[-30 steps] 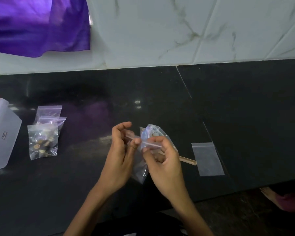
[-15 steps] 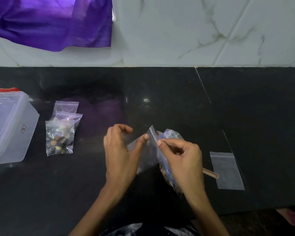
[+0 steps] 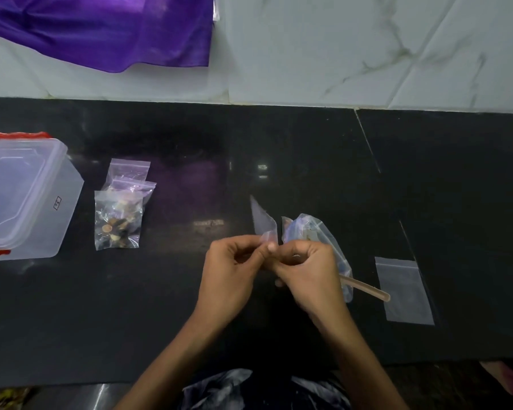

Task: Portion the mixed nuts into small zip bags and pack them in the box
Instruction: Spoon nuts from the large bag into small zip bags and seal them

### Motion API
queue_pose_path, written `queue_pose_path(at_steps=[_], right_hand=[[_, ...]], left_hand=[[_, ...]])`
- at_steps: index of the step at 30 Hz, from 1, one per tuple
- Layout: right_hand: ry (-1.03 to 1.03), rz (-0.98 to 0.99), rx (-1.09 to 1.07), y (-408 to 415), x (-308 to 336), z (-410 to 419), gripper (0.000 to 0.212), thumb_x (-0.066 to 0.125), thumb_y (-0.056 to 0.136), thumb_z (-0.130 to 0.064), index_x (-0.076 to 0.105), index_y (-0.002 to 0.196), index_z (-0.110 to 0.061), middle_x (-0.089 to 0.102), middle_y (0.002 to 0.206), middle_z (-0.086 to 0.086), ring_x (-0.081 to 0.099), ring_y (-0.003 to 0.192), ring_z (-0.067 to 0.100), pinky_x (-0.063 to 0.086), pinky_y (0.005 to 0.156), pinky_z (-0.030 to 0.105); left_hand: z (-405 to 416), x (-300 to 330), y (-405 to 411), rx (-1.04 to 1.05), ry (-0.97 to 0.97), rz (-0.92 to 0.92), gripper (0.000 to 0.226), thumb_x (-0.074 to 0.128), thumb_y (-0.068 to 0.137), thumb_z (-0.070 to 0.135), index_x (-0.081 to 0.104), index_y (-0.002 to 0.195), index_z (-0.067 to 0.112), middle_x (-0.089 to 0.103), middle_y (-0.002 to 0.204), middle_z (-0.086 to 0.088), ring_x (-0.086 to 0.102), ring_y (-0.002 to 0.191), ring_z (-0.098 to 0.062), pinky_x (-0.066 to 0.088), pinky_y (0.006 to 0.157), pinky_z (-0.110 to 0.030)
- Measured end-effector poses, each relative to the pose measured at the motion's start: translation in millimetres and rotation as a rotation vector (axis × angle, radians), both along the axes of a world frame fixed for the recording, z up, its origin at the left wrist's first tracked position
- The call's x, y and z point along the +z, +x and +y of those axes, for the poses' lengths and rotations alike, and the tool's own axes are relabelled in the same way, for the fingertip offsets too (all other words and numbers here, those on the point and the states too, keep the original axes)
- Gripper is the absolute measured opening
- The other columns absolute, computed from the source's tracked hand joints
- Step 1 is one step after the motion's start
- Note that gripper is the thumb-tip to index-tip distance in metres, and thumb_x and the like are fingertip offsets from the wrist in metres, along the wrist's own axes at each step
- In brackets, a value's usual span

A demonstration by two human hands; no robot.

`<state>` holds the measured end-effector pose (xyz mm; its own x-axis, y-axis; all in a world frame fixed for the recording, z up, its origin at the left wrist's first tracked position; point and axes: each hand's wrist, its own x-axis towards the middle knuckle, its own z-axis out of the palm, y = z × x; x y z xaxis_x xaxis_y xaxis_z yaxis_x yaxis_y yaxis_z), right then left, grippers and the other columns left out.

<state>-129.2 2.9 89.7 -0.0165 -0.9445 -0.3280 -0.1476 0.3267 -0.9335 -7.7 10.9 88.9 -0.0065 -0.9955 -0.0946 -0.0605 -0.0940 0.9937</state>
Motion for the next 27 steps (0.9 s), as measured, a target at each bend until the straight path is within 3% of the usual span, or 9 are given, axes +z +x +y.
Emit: queue_pose_path(at_steps=[3,7,12,15,17,19,22,25,27], right_hand=[[0.117,-0.086,0.106,-11,1,-2,0.007,0.072,0.077,-0.013,0.074,0.084,-0.011,0.074,0.081,0.001,0.071,0.079,0.01,0.055,0.065,0.019],[0.15,-0.136,0.155,-16,3,-1,0.007,0.067,0.083,-0.011,0.072,0.088,-0.009,0.074,0.083,0.006,0.072,0.079,0.013,0.056,0.067,0.02],[-0.05,0.207,0.126,-2,-2,7,0.008,0.06,0.09,-0.025,0.061,0.086,-0.018,0.069,0.074,0.001,0.067,0.069,0.007,0.055,0.065,0.021],[-0.151,0.4,0.073,1,-3,8,0.008,0.055,0.093,-0.022,0.05,0.087,-0.018,0.064,0.078,0.003,0.064,0.068,0.012,0.054,0.062,0.025],[-0.21,0.419,0.088,-2,-3,5,0.012,0.06,0.089,-0.022,0.049,0.089,-0.02,0.061,0.083,-0.002,0.063,0.07,0.008,0.052,0.062,0.019],[-0.199,0.356,0.13,-3,-3,4,0.022,0.068,0.083,-0.026,0.048,0.092,-0.024,0.06,0.089,-0.008,0.065,0.071,0.005,0.055,0.065,0.019],[-0.193,0.329,0.138,-1,-4,5,0.02,0.066,0.084,-0.021,0.047,0.082,-0.023,0.062,0.088,-0.008,0.066,0.072,0.001,0.056,0.066,0.019],[-0.295,0.469,0.076,-2,-6,3,0.037,0.059,0.083,0.005,0.047,0.061,-0.022,0.056,0.083,-0.019,0.062,0.088,0.0,0.05,0.067,0.011],[-0.323,0.545,0.088,-2,-3,3,0.042,0.059,0.081,0.005,0.051,0.058,-0.029,0.048,0.086,-0.029,0.059,0.092,0.0,0.045,0.069,0.009]], left_hand=[[-1,-2,4,-0.037,0.072,0.066,0.02,0.057,0.084,0.024,0.074,0.088,0.014,0.076,0.082,-0.003,0.072,0.079,-0.012,0.055,0.067,-0.019],[-2,-5,12,-0.125,0.121,0.058,0.023,0.053,0.093,0.007,0.072,0.093,0.019,0.076,0.09,-0.002,0.072,0.089,-0.015,0.057,0.074,-0.023],[-1,0,9,-0.033,0.065,-0.205,0.026,0.056,0.093,0.007,0.072,0.081,0.024,0.074,0.076,0.005,0.071,0.073,-0.006,0.059,0.071,-0.026],[1,0,4,0.055,0.03,-0.368,0.02,0.061,0.089,0.007,0.072,0.074,0.012,0.072,0.068,0.003,0.069,0.063,-0.008,0.059,0.064,-0.03],[2,0,3,0.103,0.003,-0.446,0.015,0.065,0.084,0.008,0.074,0.071,0.009,0.071,0.063,0.0,0.068,0.06,-0.011,0.058,0.062,-0.037],[2,1,3,0.139,-0.006,-0.481,0.014,0.069,0.082,0.009,0.075,0.07,0.013,0.071,0.062,0.003,0.068,0.057,-0.007,0.059,0.061,-0.035],[1,5,4,0.112,-0.023,-0.54,0.011,0.07,0.081,0.013,0.075,0.071,0.016,0.07,0.062,0.005,0.067,0.057,-0.005,0.059,0.06,-0.033],[3,7,4,0.141,-0.081,-0.661,0.016,0.071,0.077,0.015,0.07,0.061,0.014,0.064,0.051,0.003,0.062,0.049,-0.009,0.053,0.053,-0.025],[3,8,4,0.183,-0.113,-0.744,0.02,0.071,0.075,0.02,0.066,0.057,0.014,0.06,0.045,0.003,0.059,0.045,-0.012,0.048,0.048,-0.022]])
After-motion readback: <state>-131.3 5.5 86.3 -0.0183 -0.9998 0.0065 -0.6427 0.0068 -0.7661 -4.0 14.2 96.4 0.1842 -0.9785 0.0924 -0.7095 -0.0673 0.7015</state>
